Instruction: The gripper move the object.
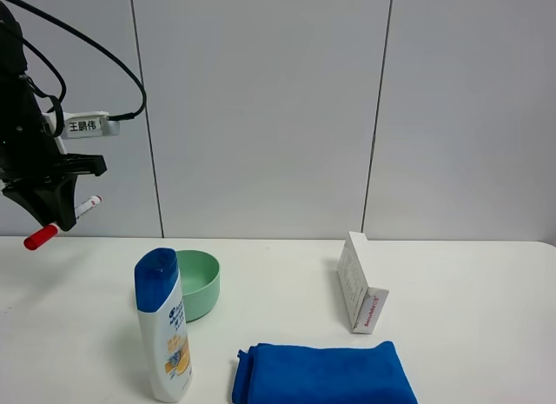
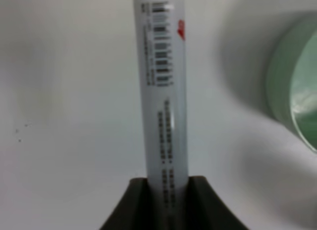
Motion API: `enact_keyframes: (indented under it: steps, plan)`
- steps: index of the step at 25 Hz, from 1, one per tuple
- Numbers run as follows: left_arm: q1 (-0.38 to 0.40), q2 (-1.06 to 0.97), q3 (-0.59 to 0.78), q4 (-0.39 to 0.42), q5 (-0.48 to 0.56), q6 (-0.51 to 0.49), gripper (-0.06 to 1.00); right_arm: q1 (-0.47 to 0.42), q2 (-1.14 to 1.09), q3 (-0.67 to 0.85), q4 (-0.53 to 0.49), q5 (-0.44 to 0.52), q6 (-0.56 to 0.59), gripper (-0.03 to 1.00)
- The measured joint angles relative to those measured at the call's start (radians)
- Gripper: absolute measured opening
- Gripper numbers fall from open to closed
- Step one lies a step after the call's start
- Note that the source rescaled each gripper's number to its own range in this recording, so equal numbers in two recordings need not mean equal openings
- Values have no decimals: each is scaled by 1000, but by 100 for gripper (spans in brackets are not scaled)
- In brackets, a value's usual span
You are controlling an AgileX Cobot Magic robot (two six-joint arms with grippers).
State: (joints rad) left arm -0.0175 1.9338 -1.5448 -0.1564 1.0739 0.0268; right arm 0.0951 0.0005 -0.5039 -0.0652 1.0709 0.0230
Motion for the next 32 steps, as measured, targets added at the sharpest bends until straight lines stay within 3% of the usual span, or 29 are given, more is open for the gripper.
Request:
enact_keyframes:
  steps: [9,32]
  plan:
    - [-70,96,4,-2,-36,3,0,0,0,0,0,0,0,100]
    - [-71,119,4,-9,-70,-42,0,0,0,0,0,0,0,100]
